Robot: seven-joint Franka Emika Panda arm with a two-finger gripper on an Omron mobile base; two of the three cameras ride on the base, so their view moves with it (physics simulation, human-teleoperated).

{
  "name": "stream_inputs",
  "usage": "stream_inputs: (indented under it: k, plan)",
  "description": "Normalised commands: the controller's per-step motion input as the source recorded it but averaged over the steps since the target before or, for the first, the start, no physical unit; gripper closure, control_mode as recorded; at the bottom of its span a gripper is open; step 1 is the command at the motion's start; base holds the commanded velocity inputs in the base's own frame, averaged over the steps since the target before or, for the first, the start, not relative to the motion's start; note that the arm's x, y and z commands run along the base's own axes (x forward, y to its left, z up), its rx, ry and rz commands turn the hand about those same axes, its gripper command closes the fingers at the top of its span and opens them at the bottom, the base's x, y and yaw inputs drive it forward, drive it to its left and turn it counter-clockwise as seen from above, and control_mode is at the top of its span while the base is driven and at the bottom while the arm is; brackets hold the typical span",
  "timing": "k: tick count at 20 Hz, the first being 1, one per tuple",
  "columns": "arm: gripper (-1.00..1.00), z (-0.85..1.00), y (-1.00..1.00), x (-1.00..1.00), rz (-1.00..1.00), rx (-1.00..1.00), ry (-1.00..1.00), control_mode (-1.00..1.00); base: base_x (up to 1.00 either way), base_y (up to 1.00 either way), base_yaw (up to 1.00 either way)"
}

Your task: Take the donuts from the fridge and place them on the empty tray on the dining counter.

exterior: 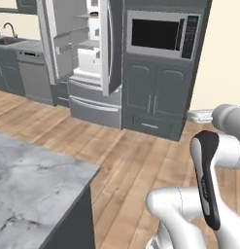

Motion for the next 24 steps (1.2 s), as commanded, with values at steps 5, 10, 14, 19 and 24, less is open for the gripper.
stream_inputs:
  k: [5,10,14,19,24]
  plan:
    - [-1.00,0.00,0.00,0.00,0.00,0.00,0.00,1.00,1.00,-0.02,0.56]
    - [-1.00,0.00,0.00,0.00,0.00,0.00,0.00,1.00,1.00,-0.76,0.34]
    - [-1.00,0.00,0.00,0.00,0.00,0.00,0.00,1.00,1.00,-0.49,0.20]
    - [-1.00,0.00,0.00,0.00,0.00,0.00,0.00,1.00,1.00,0.43,0.29]
    - [-1.00,0.00,0.00,0.00,0.00,0.00,0.00,1.00,1.00,0.30,0.42]
